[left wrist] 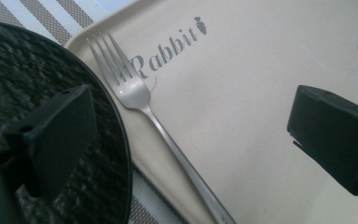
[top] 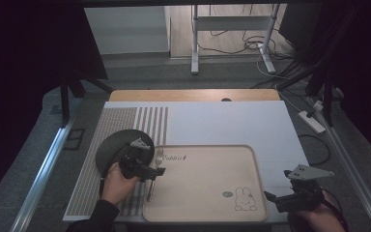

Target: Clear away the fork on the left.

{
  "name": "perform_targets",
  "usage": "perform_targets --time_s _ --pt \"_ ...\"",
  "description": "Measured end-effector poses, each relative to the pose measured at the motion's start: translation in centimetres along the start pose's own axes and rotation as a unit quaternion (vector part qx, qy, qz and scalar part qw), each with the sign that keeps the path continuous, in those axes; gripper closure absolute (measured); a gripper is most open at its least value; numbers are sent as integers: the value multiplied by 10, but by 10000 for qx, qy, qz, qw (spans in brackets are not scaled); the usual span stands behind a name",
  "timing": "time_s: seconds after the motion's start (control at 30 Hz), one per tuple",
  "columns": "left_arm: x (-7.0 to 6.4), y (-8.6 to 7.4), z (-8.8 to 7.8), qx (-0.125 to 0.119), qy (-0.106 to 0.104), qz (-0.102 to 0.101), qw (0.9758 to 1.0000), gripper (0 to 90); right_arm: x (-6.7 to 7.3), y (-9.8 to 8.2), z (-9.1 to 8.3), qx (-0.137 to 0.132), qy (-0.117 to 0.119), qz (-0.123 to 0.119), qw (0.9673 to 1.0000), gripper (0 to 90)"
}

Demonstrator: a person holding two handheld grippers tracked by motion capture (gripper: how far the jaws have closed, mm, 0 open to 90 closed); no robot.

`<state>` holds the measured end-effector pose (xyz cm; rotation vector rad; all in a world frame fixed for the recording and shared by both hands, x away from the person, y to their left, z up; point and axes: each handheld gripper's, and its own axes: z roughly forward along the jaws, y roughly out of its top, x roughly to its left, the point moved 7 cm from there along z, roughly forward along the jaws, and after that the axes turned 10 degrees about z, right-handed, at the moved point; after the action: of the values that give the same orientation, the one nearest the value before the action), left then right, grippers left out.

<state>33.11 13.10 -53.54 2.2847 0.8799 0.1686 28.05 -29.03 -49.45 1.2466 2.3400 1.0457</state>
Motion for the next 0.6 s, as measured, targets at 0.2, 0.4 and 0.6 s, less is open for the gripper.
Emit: perform_targets --time_s 0.2,0.4,0.6 --pt "1 -8 -15 -116 -52 -39 9999 0 0 0 0 -2 7 17 10000 12" --pt "1 -25 -34 -306 79 -183 9993 0 0 1 0 -12 12 12 10000 12" --pt "0 -40 -47 -399 96 -370 9985 0 0 0 0 -3 6 16 10000 12"
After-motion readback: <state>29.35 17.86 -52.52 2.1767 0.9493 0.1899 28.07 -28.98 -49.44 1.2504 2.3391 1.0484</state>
